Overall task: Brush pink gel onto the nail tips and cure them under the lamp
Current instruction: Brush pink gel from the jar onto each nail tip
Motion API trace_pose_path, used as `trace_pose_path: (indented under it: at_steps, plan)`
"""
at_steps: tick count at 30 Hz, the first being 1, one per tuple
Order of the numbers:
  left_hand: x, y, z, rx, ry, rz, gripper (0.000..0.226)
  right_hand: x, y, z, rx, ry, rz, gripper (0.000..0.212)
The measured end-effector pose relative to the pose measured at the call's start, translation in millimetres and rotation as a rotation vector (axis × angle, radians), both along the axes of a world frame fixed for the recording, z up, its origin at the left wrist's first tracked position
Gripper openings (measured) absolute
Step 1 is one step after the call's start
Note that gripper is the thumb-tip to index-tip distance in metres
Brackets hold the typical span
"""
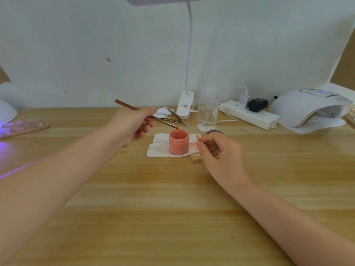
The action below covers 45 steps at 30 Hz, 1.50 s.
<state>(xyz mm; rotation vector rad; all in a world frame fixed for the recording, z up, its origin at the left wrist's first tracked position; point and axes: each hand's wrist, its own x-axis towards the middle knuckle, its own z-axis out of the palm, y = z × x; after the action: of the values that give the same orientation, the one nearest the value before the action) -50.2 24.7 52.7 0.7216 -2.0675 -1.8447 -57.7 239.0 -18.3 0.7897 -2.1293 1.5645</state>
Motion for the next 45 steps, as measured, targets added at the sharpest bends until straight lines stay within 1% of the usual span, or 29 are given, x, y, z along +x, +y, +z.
trace_pose_path:
  at_steps: [6,9,10,12,14,17,19,22,28,32,35,41,45]
  plan:
    - [21,19,2,0.293,0.168,-0.037,0.022,-1,1,0,0.024,-0.015,-0.003,0.005]
    - [37,40,-1,0.335,0.274,-0.111,0.015,-1,2,0,0.032,-0.021,-0.011,0.006]
    - [42,47,-3,0.300,0.319,-0.137,0.012,-1,2,0,0.026,-0.022,-0.016,0.008]
    - [52,57,-8,0.122,0.404,-0.179,0.007,-1,2,-1,0.011,-0.019,-0.023,0.011]
    - [63,64,-13,-0.075,0.486,-0.205,0.012,-2,2,-1,0.003,-0.025,-0.024,0.010]
    - [75,71,-23,-0.313,0.611,-0.241,0.024,-2,1,-1,0.000,-0.043,-0.029,0.011]
    - [78,72,-29,-0.421,0.655,-0.243,0.028,-2,2,-1,0.000,-0.050,-0.031,0.011]
    - [78,72,-35,-0.515,0.687,-0.218,0.030,-2,2,0,-0.001,-0.055,-0.036,0.009]
    - [79,72,-42,-0.609,0.714,-0.210,0.033,0,2,2,-0.005,-0.071,-0.040,0.005]
    - [80,73,-41,-0.645,0.740,-0.203,0.028,0,3,2,-0.003,-0.075,-0.044,0.004]
    - [80,73,-42,-0.647,0.750,-0.204,0.025,0,3,2,-0.008,-0.075,-0.046,0.005]
    - [80,73,-43,-0.639,0.756,-0.219,0.032,0,3,1,-0.018,-0.088,-0.043,0.005]
    - [79,71,-46,-0.629,0.726,-0.240,0.019,0,3,1,-0.016,-0.074,-0.040,0.003]
